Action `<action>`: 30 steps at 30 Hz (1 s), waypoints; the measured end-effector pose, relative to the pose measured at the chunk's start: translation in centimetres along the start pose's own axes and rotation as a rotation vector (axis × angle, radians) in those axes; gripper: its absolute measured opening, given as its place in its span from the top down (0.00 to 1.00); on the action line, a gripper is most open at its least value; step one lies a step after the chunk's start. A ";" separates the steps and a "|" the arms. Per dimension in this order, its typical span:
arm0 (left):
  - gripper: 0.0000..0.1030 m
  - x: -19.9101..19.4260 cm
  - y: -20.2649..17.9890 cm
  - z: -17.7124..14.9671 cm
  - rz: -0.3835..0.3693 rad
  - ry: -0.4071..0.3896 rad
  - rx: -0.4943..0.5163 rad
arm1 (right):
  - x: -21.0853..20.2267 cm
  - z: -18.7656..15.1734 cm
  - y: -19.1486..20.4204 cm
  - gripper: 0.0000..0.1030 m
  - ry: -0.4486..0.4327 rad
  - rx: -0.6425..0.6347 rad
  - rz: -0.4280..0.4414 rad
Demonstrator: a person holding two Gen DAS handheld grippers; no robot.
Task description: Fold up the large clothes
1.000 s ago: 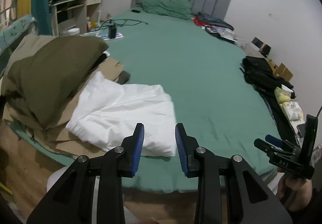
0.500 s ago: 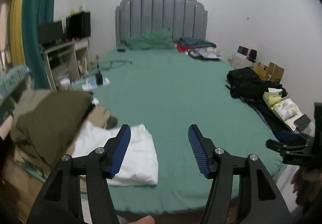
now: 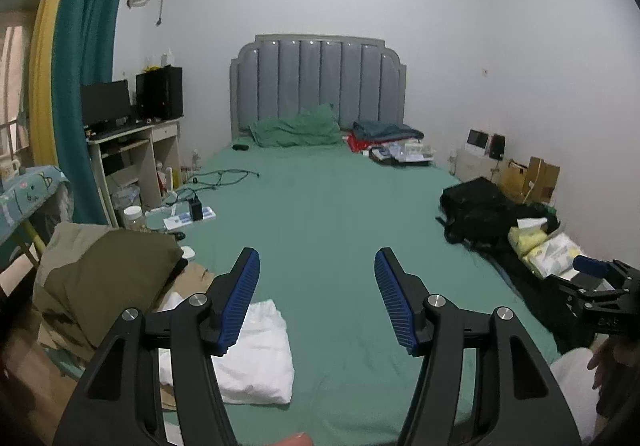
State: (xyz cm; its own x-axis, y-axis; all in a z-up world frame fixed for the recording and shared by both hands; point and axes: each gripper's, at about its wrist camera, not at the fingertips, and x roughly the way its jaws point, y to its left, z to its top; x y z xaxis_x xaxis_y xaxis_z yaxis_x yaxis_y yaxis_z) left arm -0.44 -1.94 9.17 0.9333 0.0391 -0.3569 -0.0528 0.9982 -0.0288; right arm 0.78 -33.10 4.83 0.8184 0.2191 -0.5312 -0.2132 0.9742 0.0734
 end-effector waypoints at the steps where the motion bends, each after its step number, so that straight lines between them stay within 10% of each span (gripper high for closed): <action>1: 0.38 -0.2 -0.1 0.2 0.001 -0.008 0.002 | -0.4 0.3 0.0 0.07 -0.010 -0.002 0.001; 30: 0.38 -0.9 3.9 -0.3 0.069 -0.100 -0.074 | -1.8 2.5 4.9 0.03 -0.168 -0.076 0.025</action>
State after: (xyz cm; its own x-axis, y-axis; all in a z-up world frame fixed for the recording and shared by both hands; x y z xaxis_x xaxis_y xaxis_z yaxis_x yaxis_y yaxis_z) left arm -1.55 1.86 9.10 0.9570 0.1157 -0.2661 -0.1407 0.9870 -0.0770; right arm -0.38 -28.55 8.27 0.8885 0.2555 -0.3811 -0.2692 0.9629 0.0180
